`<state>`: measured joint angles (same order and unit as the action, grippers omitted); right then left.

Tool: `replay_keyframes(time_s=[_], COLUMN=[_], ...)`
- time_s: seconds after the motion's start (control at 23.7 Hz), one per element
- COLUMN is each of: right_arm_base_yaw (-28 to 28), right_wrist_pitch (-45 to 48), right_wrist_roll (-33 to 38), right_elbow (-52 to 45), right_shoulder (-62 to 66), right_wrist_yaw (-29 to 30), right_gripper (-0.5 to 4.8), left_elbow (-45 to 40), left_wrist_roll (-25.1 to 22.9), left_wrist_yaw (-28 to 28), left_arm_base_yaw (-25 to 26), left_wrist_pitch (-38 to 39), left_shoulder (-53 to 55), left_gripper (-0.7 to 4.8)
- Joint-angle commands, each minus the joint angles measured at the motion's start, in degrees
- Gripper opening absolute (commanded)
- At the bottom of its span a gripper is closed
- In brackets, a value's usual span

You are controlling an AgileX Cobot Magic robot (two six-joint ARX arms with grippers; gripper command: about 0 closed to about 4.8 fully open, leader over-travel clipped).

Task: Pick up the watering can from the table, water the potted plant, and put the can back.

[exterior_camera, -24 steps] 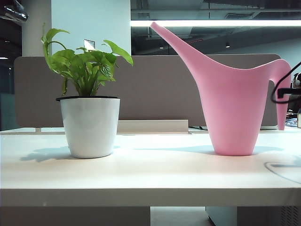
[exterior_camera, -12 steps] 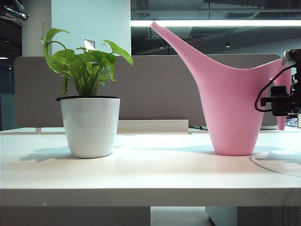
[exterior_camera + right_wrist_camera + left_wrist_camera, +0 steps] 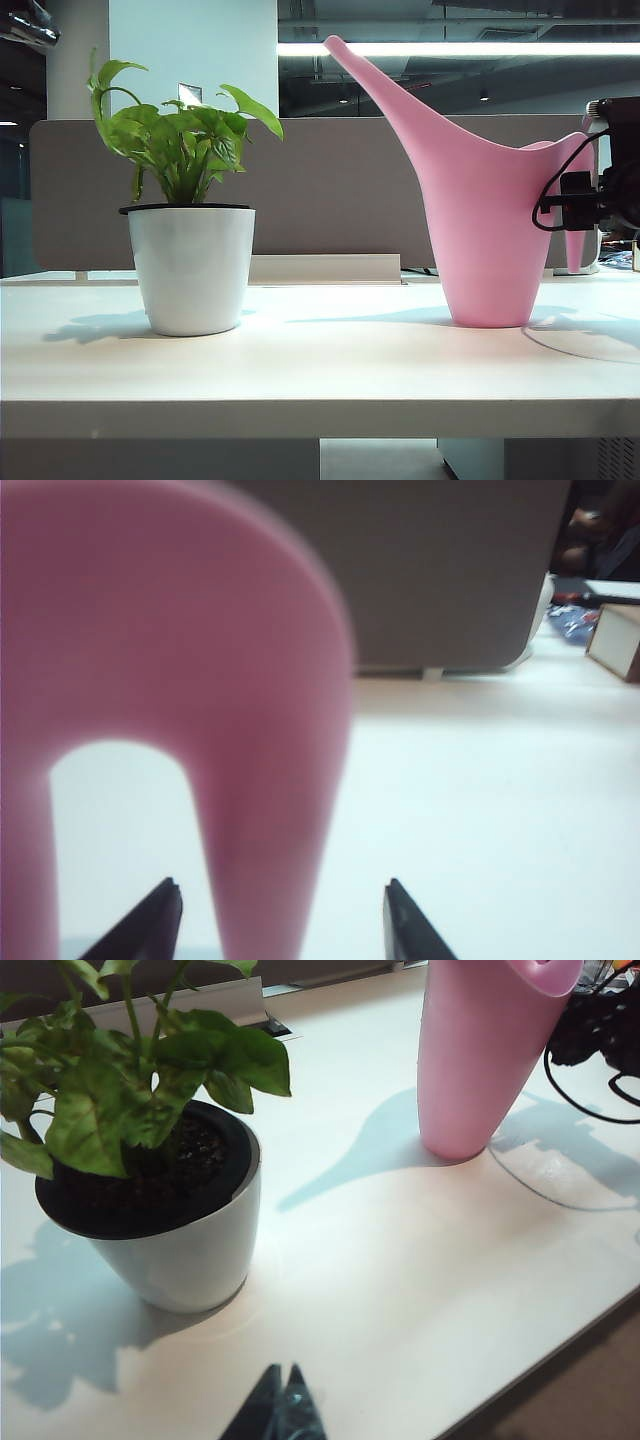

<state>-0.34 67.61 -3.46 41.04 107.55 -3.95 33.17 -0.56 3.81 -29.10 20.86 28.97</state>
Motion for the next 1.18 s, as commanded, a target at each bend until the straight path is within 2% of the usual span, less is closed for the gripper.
replay_keyframes(time_s=[0.04, 0.29, 0.42, 0.59, 0.76, 1.18], right_arm_base_yaw=[-0.72, -1.66, -1.44, -1.03, -0.98, -1.29], right_wrist_pitch=[0.17, -2.12, -3.26, -4.70, -5.35, -5.64], right_wrist_roll=[-0.02, -0.04, 0.02, 0.24, 1.14, 0.37], right_elbow=[0.52, 0.52, 0.50, 0.44, -0.20, -3.76], right_shoulder=[-0.13, -0.13, -0.20, -0.24, -0.59, -2.86], right_wrist_yaw=[1.86, 4.72, 10.23, 10.40, 13.29, 12.41], right_gripper=[2.80, 2.80, 2.80, 2.80, 2.80, 2.79], left_elbow=[0.37, 0.35, 0.35, 0.37, 0.35, 0.37], left_wrist_roll=[-0.04, -0.04, -0.04, -0.04, -0.04, -0.04], left_wrist_yaw=[0.02, 0.02, 0.02, 0.04, 0.02, 0.02], left_arm_base_yaw=[-0.07, -0.07, -0.07, -0.07, -0.07, -0.07], left_wrist_pitch=[-0.20, -0.20, -0.20, -0.22, -0.17, -0.17], left_shoulder=[-0.07, -0.07, -0.07, -0.07, -0.07, -0.09], left_gripper=[-0.05, -0.05, -0.05, -0.05, -0.05, -0.05])
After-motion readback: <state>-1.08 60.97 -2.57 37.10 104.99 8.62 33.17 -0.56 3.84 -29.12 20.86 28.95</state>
